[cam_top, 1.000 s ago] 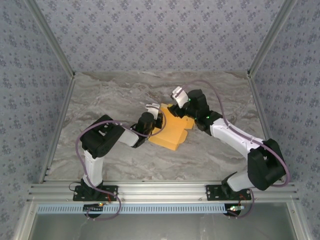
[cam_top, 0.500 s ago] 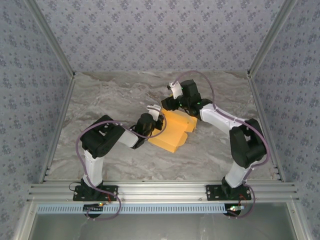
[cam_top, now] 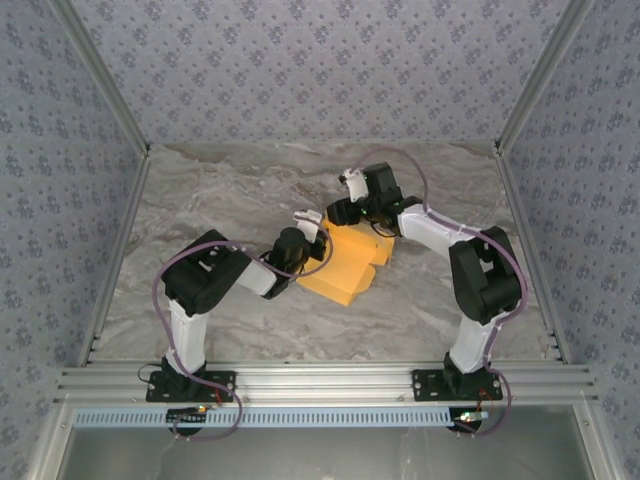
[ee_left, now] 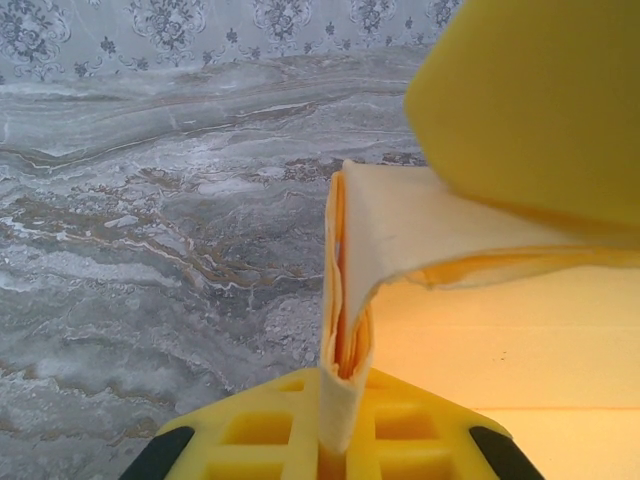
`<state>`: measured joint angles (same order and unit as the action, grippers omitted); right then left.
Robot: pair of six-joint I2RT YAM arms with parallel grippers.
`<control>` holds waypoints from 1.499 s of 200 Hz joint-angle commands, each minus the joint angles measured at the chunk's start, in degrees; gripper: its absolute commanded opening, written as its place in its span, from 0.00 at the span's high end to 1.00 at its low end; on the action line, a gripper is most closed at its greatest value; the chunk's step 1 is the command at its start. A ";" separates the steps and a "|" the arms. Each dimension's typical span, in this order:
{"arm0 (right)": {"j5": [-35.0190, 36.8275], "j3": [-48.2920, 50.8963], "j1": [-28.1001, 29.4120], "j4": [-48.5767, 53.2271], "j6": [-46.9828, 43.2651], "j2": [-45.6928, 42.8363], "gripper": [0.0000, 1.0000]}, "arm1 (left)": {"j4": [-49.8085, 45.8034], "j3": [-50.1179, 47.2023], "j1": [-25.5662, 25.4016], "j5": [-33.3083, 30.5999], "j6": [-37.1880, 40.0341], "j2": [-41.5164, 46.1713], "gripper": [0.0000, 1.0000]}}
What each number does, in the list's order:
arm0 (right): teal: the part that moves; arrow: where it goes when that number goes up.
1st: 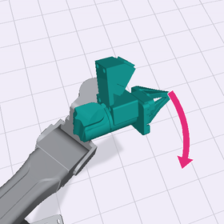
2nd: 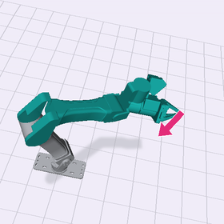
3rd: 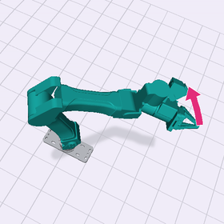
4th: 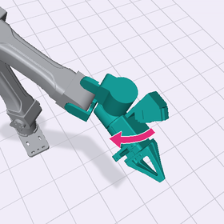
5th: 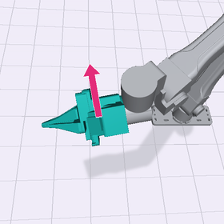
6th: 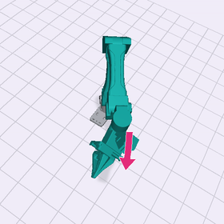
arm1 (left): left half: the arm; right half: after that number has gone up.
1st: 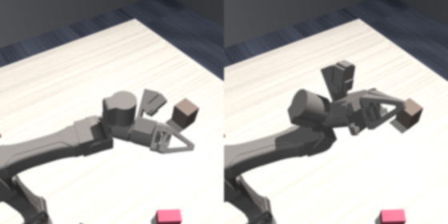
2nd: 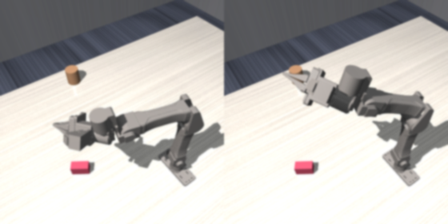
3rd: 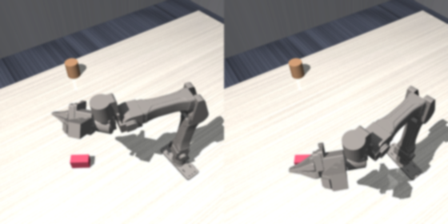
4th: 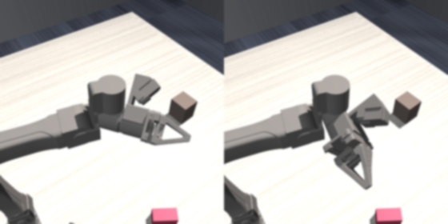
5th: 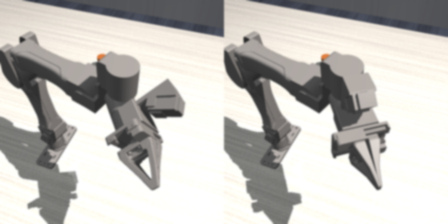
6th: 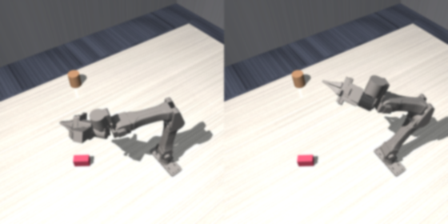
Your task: Fold the paper box
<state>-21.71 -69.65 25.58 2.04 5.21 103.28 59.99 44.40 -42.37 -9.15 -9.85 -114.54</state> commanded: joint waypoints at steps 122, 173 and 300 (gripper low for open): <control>-0.57 -5.69 -0.22 6.09 0.85 6.84 0.52 | 3.38 -0.64 -0.08 2.42 1.85 -0.86 0.86; -0.26 -6.36 -0.61 8.02 0.31 5.47 0.51 | 3.21 -0.75 -0.01 1.49 1.76 -0.82 0.93; 9.16 6.29 -1.39 9.88 5.05 -22.66 0.42 | -6.40 -6.32 -0.47 -10.92 -3.59 11.64 1.00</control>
<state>-18.41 -69.04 22.33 9.98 7.57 86.21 56.62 39.44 -42.52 -15.25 -11.00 -107.92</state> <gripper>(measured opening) 0.570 0.057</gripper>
